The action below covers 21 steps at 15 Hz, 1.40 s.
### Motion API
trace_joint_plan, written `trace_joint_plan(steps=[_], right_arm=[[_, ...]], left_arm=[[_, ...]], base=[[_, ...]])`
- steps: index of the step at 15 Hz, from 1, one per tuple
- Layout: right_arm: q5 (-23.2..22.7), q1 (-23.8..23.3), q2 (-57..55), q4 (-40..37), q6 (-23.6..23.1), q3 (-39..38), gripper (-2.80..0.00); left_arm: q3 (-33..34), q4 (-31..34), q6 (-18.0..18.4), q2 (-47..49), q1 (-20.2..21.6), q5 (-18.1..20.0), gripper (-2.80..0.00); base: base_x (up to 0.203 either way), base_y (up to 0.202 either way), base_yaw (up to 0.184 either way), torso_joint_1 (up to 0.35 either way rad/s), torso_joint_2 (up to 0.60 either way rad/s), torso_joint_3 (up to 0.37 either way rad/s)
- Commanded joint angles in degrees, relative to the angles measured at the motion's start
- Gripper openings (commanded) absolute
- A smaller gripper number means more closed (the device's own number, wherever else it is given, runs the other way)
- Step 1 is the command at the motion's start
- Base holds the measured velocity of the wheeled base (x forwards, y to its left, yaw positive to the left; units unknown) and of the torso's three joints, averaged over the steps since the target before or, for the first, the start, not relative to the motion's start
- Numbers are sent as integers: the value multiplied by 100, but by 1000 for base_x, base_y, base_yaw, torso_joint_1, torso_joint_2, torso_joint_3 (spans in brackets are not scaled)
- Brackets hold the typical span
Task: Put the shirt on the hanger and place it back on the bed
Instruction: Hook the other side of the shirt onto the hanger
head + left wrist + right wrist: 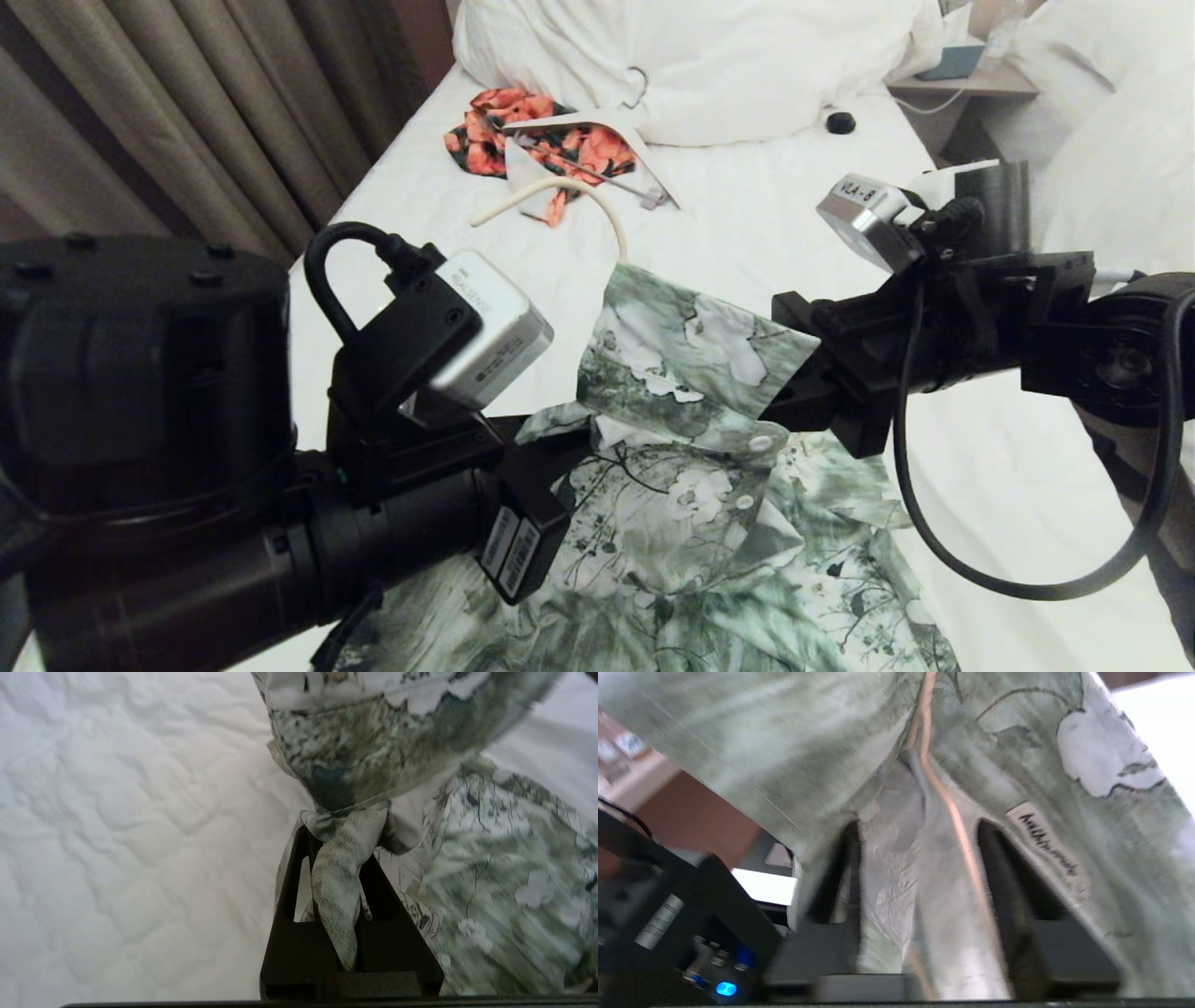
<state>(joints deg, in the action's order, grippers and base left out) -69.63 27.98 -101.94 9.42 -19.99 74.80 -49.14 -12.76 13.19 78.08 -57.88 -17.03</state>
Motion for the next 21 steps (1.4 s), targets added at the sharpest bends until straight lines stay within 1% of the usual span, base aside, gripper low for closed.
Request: trace_joint_plan(steps=[1,2,4,5,8,10,11,12,14,15,16,17,19,21], right_arm=[[37,19,240,-135,153,7,0],[230,32,440,-389,303,27,0],[948,34,840,-1032,400,55,0],[1117,9,1009,-1355,431,59,0],[1316,-144,1465,-2165,519,91,0],[1991,-157,1753,-2791,595,180,0],[2205,-172,1801,-2972,799,275,0],[2292,-276,1849,-2993,1059,329,0],[2317,-541,1854,-2996,1591,670,0],[2321,-711,1854,-2993,1940,868,0],[2334,-849,1850,-2990,2120,1004,0],[2372,-911,1842,-2990,2139,1048,0],[2860,-973,1744,-2953,2143,1050,0],[2913,-996,1774,-2983,2179,1001,0]], left_arm=[[5,-206,8,-25,22,-26,-280],[10,-254,8,-45,22,-37,-280],[2,-254,8,-99,22,-30,-280],[-8,-254,8,-109,22,-37,-280],[-76,-254,8,-118,22,-29,-280],[-122,-254,-1,-144,22,-20,-280],[-146,-254,-10,-160,17,-14,-280],[-175,-254,-19,-153,14,-11,-280],[-166,-258,-32,-126,-4,-7,-280],[-166,-262,-53,-100,-11,-3,-280],[-157,-254,-60,-93,-13,-2,-280],[-163,-255,-87,-95,-14,-2,-280],[-184,-261,-161,-109,-100,-11,-280],[-191,-262,-168,-109,-101,-11,-280]], base=[[0,0,0,0,0,0],[0,0,0,0,0,0],[0,0,0,0,0,0],[0,0,0,0,0,0],[0,0,0,0,0,0],[0,0,0,0,0,0],[0,0,0,0,0,0],[0,0,0,0,0,0],[0,0,0,0,0,0],[0,0,0,0,0,0],[0,0,0,0,0,0],[0,0,0,0,0,0],[0,0,0,0,0,0],[0,0,0,0,0,0]])
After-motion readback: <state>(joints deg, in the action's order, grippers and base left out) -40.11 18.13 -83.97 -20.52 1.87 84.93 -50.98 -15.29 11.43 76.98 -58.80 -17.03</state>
